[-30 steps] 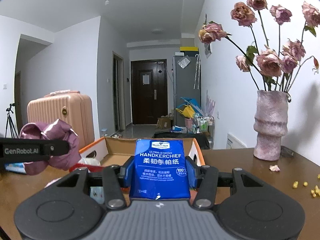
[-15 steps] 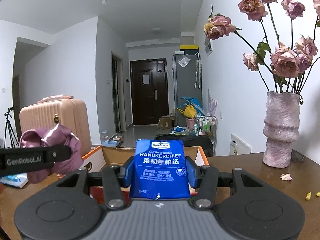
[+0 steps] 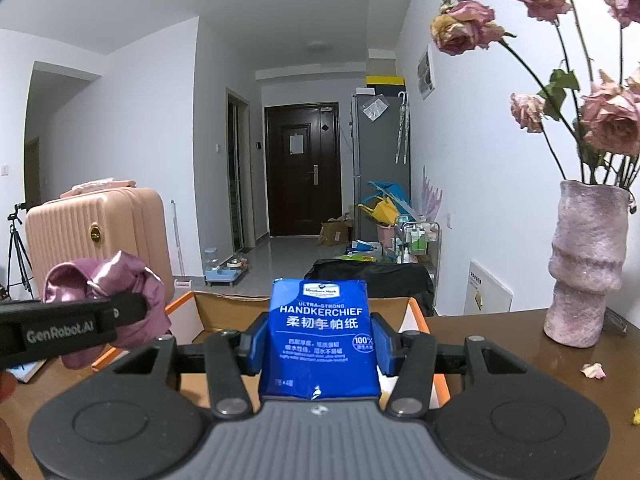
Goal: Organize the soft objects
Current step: 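Open the right tool to drop the tissue pack while the left tool drops the bow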
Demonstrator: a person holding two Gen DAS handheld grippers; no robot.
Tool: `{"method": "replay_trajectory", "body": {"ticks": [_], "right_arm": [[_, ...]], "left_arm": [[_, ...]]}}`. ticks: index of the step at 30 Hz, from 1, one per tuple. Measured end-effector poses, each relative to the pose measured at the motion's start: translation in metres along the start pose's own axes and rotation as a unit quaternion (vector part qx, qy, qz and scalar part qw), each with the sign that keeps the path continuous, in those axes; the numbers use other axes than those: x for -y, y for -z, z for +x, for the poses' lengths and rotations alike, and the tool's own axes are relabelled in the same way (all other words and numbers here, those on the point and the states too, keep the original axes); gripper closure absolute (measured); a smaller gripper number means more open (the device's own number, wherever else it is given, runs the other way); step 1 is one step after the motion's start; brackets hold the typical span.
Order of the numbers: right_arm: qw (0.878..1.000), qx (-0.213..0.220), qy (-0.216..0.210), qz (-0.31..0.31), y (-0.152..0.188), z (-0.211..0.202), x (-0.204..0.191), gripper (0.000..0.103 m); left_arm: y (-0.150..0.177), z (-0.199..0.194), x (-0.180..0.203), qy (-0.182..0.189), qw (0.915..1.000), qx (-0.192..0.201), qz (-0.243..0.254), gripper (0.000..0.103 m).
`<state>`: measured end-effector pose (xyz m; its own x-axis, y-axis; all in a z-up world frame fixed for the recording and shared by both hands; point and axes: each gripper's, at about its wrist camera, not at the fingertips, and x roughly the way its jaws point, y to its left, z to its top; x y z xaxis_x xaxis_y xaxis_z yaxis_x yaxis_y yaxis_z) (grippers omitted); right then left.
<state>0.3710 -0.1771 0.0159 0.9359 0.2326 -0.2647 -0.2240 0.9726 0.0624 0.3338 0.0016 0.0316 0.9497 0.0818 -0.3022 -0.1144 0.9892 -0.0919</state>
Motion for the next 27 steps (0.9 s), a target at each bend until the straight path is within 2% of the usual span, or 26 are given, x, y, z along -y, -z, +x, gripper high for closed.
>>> {"method": "replay_trajectory", "body": {"ticks": [17,27], "right_arm": [[0.999,-0.050,0.000,0.002,-0.020,0.065,0.003,0.053],[0.997,-0.076,0.004,0.009,-0.010,0.084,0.008,0.052]], "left_arm": [[-0.006,0.057,0.004,-0.015,0.9996,-0.023,0.004,0.053],[-0.001,0.076,0.002,-0.021,0.9987,-0.046,0.008,0.051]]}}
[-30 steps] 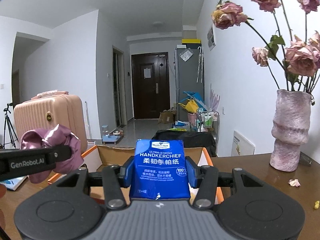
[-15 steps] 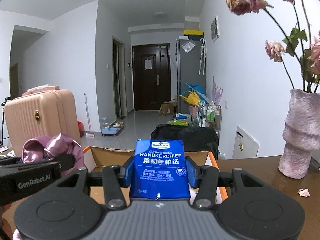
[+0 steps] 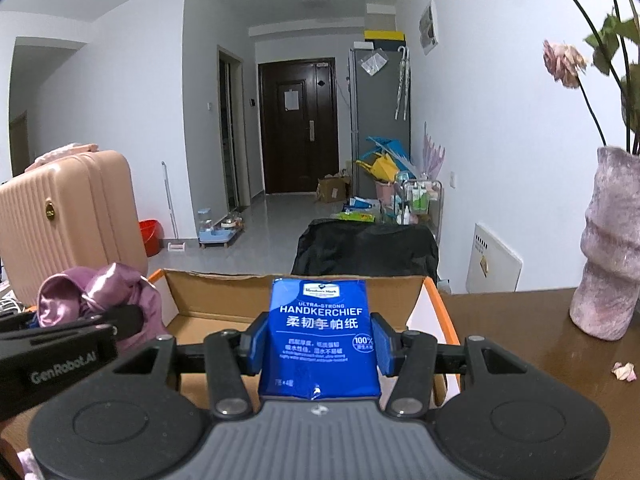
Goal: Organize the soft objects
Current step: 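Open the right tool to drop the tissue pack while the left tool drops the bow, then move both tools back toward the remaining soft items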
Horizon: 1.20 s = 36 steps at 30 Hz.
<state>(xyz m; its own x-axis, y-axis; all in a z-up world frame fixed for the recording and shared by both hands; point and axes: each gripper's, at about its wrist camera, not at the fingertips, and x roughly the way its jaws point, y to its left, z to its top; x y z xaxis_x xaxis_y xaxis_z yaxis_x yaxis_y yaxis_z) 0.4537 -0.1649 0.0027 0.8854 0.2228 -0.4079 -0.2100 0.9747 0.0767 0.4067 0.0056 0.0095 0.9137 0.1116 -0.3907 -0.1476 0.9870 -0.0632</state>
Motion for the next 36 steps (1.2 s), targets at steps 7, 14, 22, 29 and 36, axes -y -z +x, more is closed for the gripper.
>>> {"method": "replay_trajectory", "body": {"ticks": [7,14,22,29,36], "right_arm": [[1.000,-0.010,0.017,0.015,0.003,0.002,0.006,0.025],[0.998,0.005,0.046,0.040,0.004,-0.006,0.013,0.000],[0.998,0.006,0.050,0.047,0.002,-0.009,0.019,0.000],[0.998,0.010,0.050,0.047,0.002,-0.020,0.022,0.000],[0.998,0.023,0.047,0.039,0.006,-0.044,0.024,0.000]], "left_arm": [[0.002,0.001,-0.003,-0.003,1.0000,0.001,-0.002,0.027],[0.002,-0.002,-0.011,-0.040,0.9988,0.020,-0.018,0.000],[-0.001,-0.002,-0.015,-0.047,0.9984,0.014,-0.029,0.000],[-0.001,-0.010,-0.015,-0.040,0.9985,0.019,-0.032,0.000],[0.000,-0.030,-0.016,-0.030,0.9987,0.029,-0.031,0.000]]}}
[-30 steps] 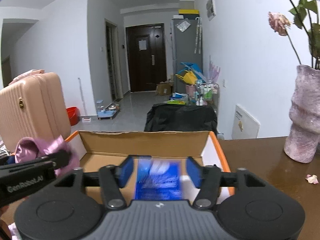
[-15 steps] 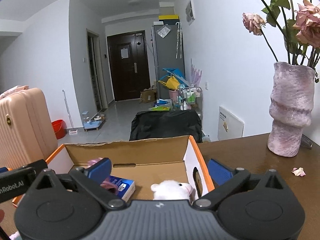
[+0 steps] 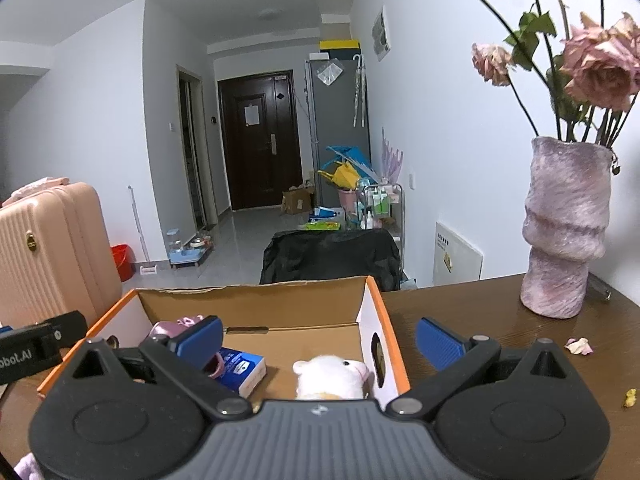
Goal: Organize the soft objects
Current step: 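Move both tools back toward the remaining soft items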
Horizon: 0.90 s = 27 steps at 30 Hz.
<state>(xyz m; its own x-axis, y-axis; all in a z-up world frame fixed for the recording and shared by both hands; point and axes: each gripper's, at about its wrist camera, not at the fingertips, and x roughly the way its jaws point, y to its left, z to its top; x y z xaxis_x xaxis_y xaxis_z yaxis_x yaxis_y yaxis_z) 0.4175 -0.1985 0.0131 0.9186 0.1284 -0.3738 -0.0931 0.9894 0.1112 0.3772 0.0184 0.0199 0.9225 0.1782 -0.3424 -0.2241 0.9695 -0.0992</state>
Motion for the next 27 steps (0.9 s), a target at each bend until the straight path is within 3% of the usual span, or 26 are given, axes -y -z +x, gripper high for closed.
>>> {"method": "replay_trajectory", "body": {"ticks": [27], "right_arm": [[0.998,0.034,-0.006,-0.054,0.061,-0.112,0.015,0.000]], "left_arm": [[0.034,-0.092,-0.026,0.034,0.9989,0.006,0.033,0.000]]}}
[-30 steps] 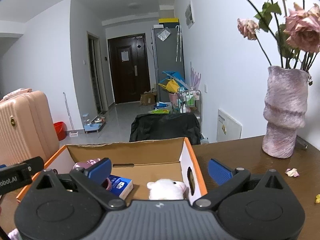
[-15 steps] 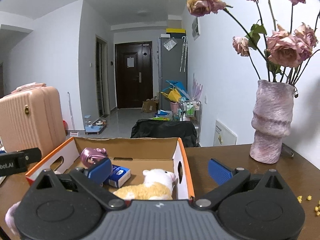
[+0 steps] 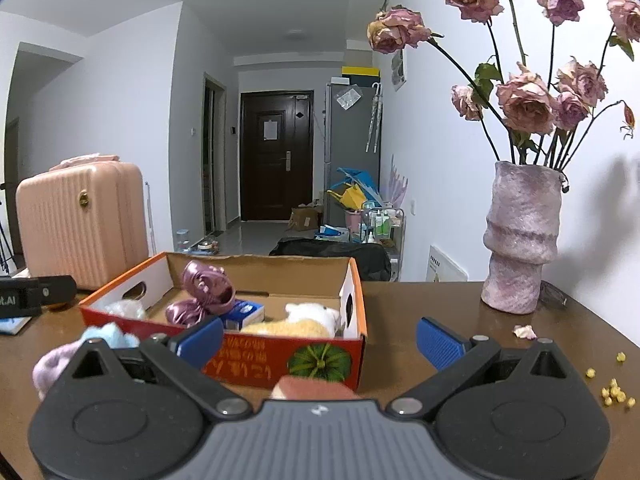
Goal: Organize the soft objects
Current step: 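Move both tools back toward the remaining soft items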
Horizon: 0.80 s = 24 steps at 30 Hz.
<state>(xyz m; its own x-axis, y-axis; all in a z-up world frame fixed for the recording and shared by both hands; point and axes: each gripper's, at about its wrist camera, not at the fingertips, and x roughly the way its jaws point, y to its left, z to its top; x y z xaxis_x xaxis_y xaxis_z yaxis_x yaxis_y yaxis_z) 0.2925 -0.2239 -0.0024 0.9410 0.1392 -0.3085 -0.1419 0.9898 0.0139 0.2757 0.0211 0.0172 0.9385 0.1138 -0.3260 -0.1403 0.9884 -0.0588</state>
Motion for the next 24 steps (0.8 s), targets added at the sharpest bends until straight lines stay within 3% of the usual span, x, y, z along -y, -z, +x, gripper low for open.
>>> {"method": "replay_trajectory", "body": {"ticks": [24], "right_arm": [[0.999,-0.017,-0.028,-0.018,0.045,-0.090,-0.005,0.000]], "left_arm": [[0.050,-0.082,-0.021,0.023,0.9976,-0.054,0.038,0.000]]}}
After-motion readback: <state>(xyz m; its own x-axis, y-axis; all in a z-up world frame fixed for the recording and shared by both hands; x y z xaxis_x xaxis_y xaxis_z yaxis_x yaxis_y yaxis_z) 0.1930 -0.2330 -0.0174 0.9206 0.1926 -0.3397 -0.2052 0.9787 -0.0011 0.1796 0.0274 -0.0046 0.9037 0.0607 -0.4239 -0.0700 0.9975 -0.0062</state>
